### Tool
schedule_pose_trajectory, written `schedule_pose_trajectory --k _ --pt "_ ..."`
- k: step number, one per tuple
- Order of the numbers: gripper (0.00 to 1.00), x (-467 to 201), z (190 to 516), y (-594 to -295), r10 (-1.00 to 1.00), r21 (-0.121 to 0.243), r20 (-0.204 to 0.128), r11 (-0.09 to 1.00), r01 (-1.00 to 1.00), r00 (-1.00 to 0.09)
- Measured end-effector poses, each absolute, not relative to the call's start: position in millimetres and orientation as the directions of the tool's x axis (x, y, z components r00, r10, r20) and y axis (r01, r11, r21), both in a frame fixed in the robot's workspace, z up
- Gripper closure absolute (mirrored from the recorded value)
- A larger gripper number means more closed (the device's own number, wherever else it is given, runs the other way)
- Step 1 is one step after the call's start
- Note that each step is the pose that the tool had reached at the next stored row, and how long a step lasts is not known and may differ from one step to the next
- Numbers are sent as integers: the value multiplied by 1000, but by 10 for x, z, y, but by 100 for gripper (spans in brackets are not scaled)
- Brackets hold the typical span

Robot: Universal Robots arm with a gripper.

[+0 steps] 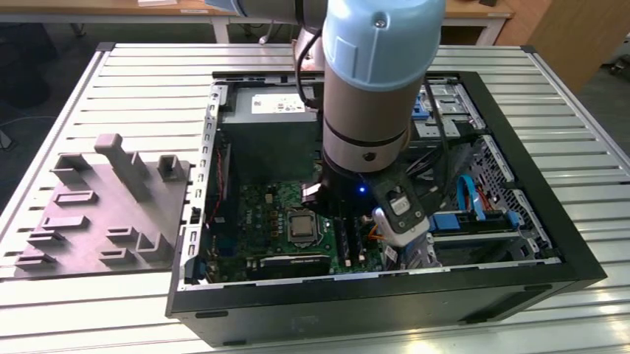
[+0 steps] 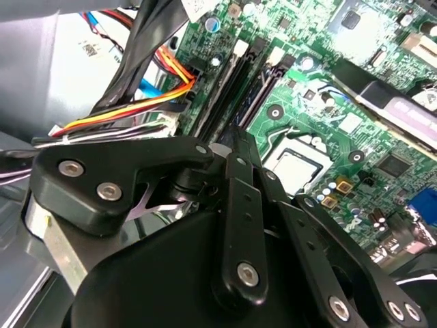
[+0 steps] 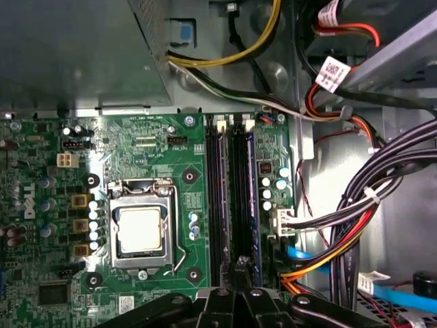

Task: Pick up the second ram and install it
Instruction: 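Press down the second ram until it locks into place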

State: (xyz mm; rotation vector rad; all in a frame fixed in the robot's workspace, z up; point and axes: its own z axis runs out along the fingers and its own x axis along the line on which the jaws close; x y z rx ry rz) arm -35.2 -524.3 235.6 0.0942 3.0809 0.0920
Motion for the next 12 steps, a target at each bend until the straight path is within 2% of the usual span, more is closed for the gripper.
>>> schedule_pose_trajectory --k 12 --pt "90 -357 2301 -5244 63 60 -56 996 60 -996"
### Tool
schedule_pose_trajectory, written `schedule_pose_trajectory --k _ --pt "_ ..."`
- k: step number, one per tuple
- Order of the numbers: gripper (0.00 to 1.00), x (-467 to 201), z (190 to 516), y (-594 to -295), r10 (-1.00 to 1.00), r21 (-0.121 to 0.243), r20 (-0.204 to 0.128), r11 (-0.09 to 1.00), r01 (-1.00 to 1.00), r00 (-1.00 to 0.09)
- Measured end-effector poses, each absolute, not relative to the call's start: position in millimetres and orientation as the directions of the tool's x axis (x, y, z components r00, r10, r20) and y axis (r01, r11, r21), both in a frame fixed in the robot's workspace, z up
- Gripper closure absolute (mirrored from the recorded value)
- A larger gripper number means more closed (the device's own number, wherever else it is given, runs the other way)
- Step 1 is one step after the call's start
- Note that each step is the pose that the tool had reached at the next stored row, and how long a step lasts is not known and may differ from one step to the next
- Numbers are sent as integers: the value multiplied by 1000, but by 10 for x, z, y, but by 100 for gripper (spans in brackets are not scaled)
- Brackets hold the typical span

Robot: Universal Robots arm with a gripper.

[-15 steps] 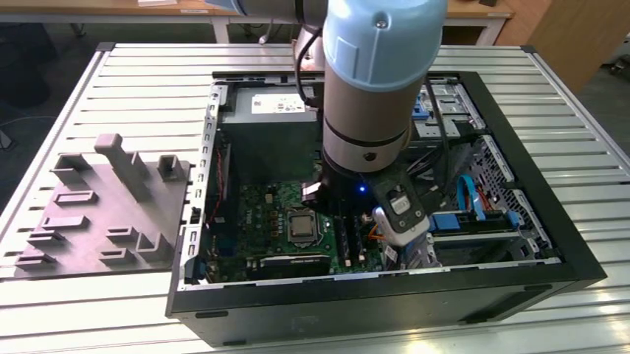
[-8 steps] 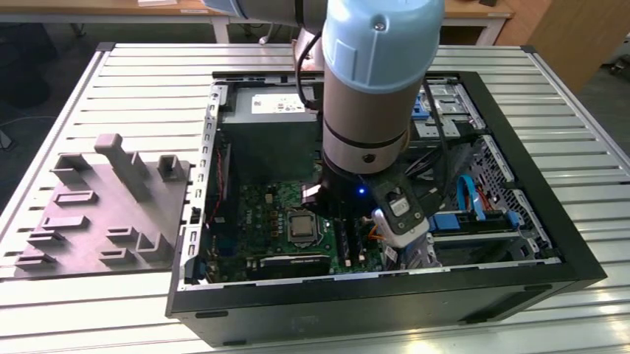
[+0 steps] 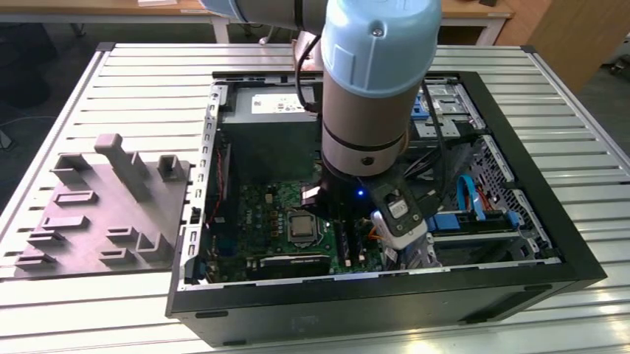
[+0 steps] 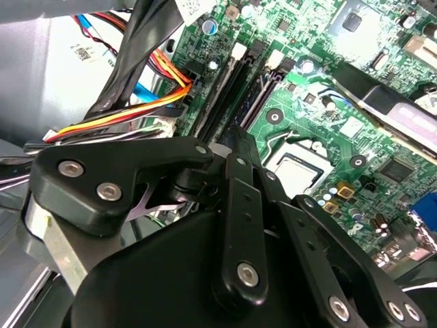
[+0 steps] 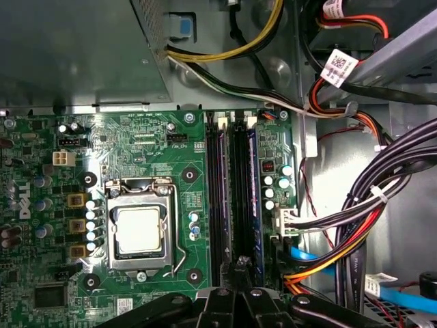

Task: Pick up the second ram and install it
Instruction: 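Press down the second ram until it locks into place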

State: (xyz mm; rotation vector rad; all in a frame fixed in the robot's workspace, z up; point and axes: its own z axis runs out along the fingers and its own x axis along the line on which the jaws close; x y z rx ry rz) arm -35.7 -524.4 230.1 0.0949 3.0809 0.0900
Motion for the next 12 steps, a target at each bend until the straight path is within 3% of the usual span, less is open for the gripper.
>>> schedule_pose_trajectory --k 12 --pt "90 -357 2220 -5244 63 60 -56 996 60 -996"
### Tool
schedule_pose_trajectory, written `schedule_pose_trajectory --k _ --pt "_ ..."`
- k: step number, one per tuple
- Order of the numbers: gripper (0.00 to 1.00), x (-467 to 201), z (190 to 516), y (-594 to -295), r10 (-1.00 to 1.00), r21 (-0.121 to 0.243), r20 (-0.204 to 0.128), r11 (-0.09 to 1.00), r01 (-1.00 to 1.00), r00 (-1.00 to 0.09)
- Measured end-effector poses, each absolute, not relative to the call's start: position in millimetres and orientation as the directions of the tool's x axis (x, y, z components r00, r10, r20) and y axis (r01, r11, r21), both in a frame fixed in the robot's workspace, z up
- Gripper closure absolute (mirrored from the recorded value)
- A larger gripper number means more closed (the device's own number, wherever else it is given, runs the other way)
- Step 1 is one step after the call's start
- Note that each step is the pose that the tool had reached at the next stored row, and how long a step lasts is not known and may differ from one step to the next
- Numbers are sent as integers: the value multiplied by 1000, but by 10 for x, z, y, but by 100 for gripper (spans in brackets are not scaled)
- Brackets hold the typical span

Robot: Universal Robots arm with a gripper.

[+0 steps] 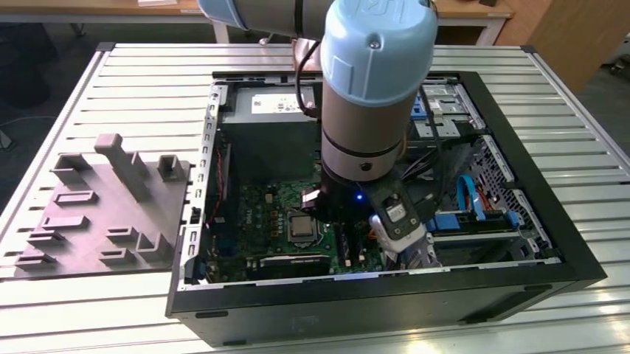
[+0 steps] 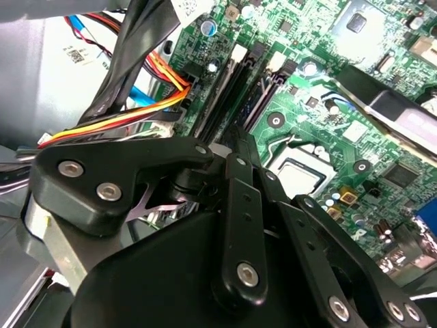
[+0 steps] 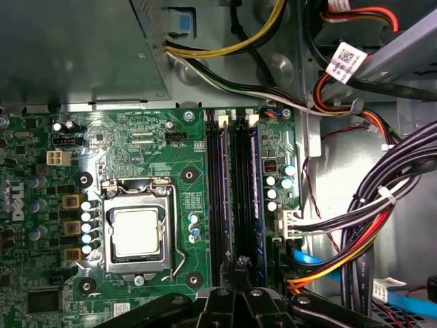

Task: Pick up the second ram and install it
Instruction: 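Press down the second ram until it locks into place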

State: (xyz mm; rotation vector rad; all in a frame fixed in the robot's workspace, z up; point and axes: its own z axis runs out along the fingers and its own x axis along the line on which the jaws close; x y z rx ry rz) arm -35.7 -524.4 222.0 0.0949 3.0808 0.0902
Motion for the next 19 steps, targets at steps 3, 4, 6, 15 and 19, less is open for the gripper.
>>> schedule_pose_trajectory --k 3,4,6,15,19 --pt "90 -357 2216 -5244 63 60 -56 996 60 -996" --pt "90 -357 2216 -5244 63 60 -56 996 60 -996" --pt "90 -357 2204 -5244 63 60 -56 996 60 -996" --pt "90 -357 2190 -5244 63 60 -56 996 60 -996" --pt "90 -360 2172 -5245 63 60 -56 996 60 -996"
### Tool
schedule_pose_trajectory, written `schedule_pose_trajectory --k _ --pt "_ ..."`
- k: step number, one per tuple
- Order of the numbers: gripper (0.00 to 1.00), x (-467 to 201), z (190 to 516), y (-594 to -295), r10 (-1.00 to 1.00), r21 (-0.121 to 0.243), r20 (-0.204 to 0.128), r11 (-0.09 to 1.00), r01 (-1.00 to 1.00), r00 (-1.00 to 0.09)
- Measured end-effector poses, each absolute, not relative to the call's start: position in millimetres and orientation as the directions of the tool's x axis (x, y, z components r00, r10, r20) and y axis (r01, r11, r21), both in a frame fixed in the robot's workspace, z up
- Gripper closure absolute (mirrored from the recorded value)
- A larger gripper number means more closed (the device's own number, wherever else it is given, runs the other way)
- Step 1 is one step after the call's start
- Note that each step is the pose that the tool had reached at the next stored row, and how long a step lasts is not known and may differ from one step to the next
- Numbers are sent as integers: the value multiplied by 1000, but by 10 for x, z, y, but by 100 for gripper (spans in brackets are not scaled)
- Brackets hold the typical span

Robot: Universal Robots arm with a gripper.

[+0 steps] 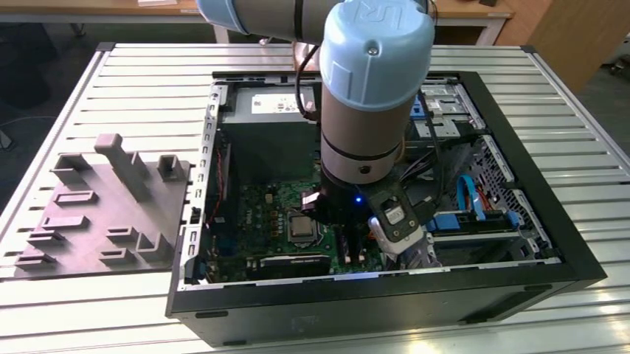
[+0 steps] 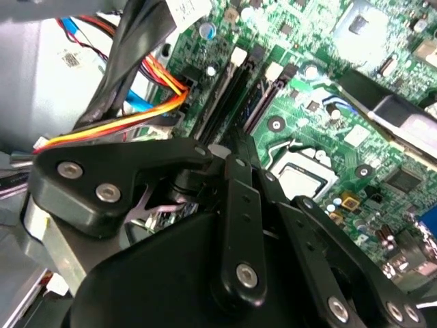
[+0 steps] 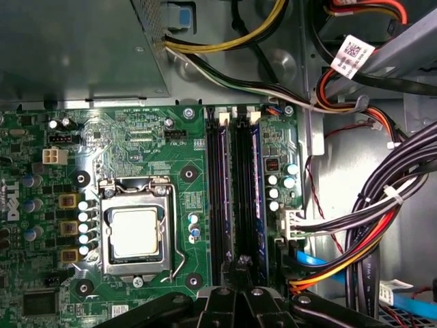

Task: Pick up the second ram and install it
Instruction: 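Press down the second ram until it locks into place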

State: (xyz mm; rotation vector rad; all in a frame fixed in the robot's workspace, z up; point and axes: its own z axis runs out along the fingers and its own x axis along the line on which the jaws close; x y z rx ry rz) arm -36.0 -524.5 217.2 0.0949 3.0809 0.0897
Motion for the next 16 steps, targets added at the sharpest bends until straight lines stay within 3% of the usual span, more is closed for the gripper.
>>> schedule_pose_trajectory --k 8,16 --pt "90 -360 2181 -5243 63 61 -56 996 60 -996" --pt "90 -361 2448 -5245 63 60 -56 996 60 -996"
